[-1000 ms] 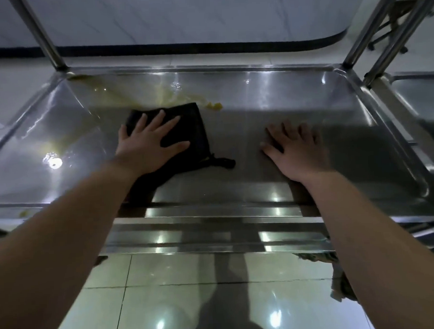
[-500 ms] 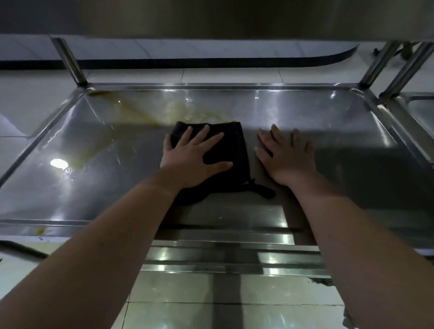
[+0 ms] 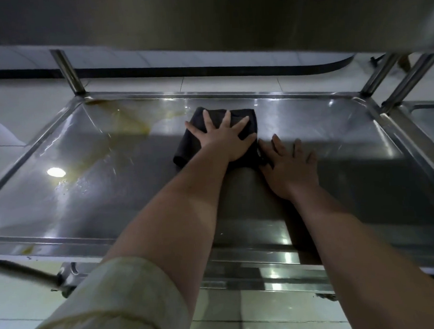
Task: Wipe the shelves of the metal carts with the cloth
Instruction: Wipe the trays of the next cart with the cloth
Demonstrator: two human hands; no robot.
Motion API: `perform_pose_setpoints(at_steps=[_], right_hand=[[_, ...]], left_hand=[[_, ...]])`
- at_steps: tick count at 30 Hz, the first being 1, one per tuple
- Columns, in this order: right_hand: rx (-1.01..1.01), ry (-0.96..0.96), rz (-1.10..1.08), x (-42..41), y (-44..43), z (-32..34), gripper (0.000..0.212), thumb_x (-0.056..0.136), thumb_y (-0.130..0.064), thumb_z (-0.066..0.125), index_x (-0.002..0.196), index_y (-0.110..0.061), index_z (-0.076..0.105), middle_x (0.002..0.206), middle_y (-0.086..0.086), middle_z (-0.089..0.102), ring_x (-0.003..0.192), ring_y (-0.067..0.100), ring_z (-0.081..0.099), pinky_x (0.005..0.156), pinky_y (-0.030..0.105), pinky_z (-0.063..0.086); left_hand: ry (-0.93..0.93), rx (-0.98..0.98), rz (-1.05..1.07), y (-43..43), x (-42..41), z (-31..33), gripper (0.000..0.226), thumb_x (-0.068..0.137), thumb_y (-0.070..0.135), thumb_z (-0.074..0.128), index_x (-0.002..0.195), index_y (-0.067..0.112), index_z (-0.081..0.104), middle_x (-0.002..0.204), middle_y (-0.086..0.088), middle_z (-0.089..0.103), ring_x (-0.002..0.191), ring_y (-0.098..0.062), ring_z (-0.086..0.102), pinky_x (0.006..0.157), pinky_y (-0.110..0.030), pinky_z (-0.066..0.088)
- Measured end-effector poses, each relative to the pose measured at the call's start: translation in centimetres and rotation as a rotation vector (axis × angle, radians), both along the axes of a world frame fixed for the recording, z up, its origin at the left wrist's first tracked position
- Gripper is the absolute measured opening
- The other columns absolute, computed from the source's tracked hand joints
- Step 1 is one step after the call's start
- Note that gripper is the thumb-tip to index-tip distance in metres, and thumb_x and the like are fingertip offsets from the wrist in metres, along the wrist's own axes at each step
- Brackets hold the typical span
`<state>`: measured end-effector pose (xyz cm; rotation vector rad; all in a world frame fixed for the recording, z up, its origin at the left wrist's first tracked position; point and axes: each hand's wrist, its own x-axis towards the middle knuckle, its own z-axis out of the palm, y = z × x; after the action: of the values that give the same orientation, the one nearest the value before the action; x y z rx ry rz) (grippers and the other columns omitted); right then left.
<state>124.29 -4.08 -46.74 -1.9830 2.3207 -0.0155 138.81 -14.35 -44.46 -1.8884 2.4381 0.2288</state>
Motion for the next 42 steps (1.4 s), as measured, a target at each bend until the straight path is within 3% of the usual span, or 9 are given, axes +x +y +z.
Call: perform_pose_setpoints(at_steps=[2, 5, 11, 16, 21, 30, 33, 37, 42], right_hand=[[-0.007, -0.018, 0.003, -0.2, 0.0, -0.1, 0.058, 0.096, -0.063, 0.017, 0.149, -0.053, -0.002, 0.163, -0.016, -0.008, 0.149, 0.034, -0.01, 0.115, 0.062, -0.003], [0.0, -0.038, 0.003, -0.4, -0.1, -0.1, 0.057, 0.095, -0.066, 0.015, 0.149, -0.054, 0.001, 0.162, -0.018, -0.008, 0.15, 0.033, -0.009, 0.115, 0.062, -0.004], [-0.003, -0.029, -0.004, 0.1, -0.3, -0.3, 0.056, 0.095, -0.065, 0.01, 0.149, -0.054, 0.001, 0.162, -0.019, -0.009, 0.149, 0.035, -0.01, 0.113, 0.064, -0.005], [0.008, -0.023, -0.01, 0.1, -0.1, 0.0, 0.055, 0.097, -0.062, 0.012, 0.15, -0.052, 0.002, 0.162, -0.019, -0.008, 0.149, 0.037, -0.009, 0.113, 0.066, -0.002], [0.014, -0.012, 0.0, -0.2, 0.2, 0.1, 0.057, 0.096, -0.058, 0.016, 0.15, -0.052, 0.0, 0.163, -0.017, -0.008, 0.149, 0.034, -0.009, 0.115, 0.065, -0.001], [-0.002, -0.048, -0.008, 0.9, 0.2, 0.1, 0.056, 0.095, -0.067, 0.013, 0.149, -0.054, 0.005, 0.163, -0.018, -0.004, 0.15, 0.034, -0.007, 0.115, 0.064, -0.004], [-0.005, -0.041, -0.011, 1.4, 0.4, 0.2, 0.055, 0.096, -0.064, 0.014, 0.15, -0.053, 0.004, 0.163, -0.017, -0.004, 0.149, 0.037, -0.007, 0.114, 0.065, -0.003], [0.0, -0.051, -0.01, 1.5, 0.7, 0.4, 0.056, 0.097, -0.063, 0.014, 0.15, -0.052, 0.003, 0.163, -0.016, -0.005, 0.149, 0.036, -0.009, 0.115, 0.064, -0.004], [0.003, -0.087, -0.005, 0.7, 1.0, 0.9, 0.058, 0.095, -0.066, 0.016, 0.151, -0.052, 0.007, 0.163, -0.018, -0.002, 0.15, 0.033, -0.007, 0.116, 0.061, -0.003]], left_hand=[[0.009, -0.004, -0.018, 0.2, 0.0, -0.3, 0.071, 0.076, 0.089, 0.014, 0.142, 0.066, 0.004, 0.163, 0.015, -0.006, 0.145, -0.041, -0.022, 0.081, -0.081, -0.025], [0.033, -0.014, -0.013, -0.6, 4.0, -0.5, 0.077, 0.069, 0.094, 0.017, 0.14, 0.068, 0.005, 0.162, 0.018, -0.004, 0.147, -0.036, -0.015, 0.093, -0.081, -0.016], [-0.034, -0.011, 0.138, -2.8, 12.4, -0.3, 0.075, 0.074, 0.093, 0.018, 0.141, 0.066, 0.0, 0.163, 0.015, -0.006, 0.147, -0.04, -0.012, 0.101, -0.078, -0.009], [0.008, -0.018, 0.058, -1.6, 4.6, -0.3, 0.074, 0.079, 0.088, 0.017, 0.146, 0.061, 0.002, 0.164, 0.01, -0.006, 0.145, -0.046, -0.015, 0.099, -0.08, -0.01], [0.06, -0.031, -0.015, 0.3, 0.1, -0.4, 0.071, 0.081, 0.085, 0.021, 0.147, 0.059, 0.008, 0.164, 0.011, -0.003, 0.146, -0.041, -0.016, 0.098, -0.077, -0.014], [-0.012, -0.005, 0.187, 0.1, 15.7, 1.0, 0.073, 0.083, 0.084, 0.022, 0.148, 0.057, 0.003, 0.164, 0.009, -0.005, 0.148, -0.038, -0.01, 0.109, -0.073, -0.003], [-0.01, 0.001, 0.203, 1.1, 14.2, 1.0, 0.07, 0.086, 0.082, 0.02, 0.149, 0.056, 0.001, 0.164, 0.009, -0.007, 0.147, -0.04, -0.013, 0.108, -0.074, -0.007], [0.023, -0.016, 0.025, 4.3, 7.6, 0.3, 0.07, 0.085, 0.082, 0.019, 0.148, 0.057, 0.001, 0.164, 0.009, -0.007, 0.146, -0.043, -0.015, 0.102, -0.078, -0.011], [0.046, -0.059, -0.023, 8.4, 5.9, -0.8, 0.074, 0.076, 0.09, 0.015, 0.143, 0.063, 0.001, 0.163, 0.016, -0.004, 0.148, -0.035, -0.013, 0.101, -0.074, -0.016]])
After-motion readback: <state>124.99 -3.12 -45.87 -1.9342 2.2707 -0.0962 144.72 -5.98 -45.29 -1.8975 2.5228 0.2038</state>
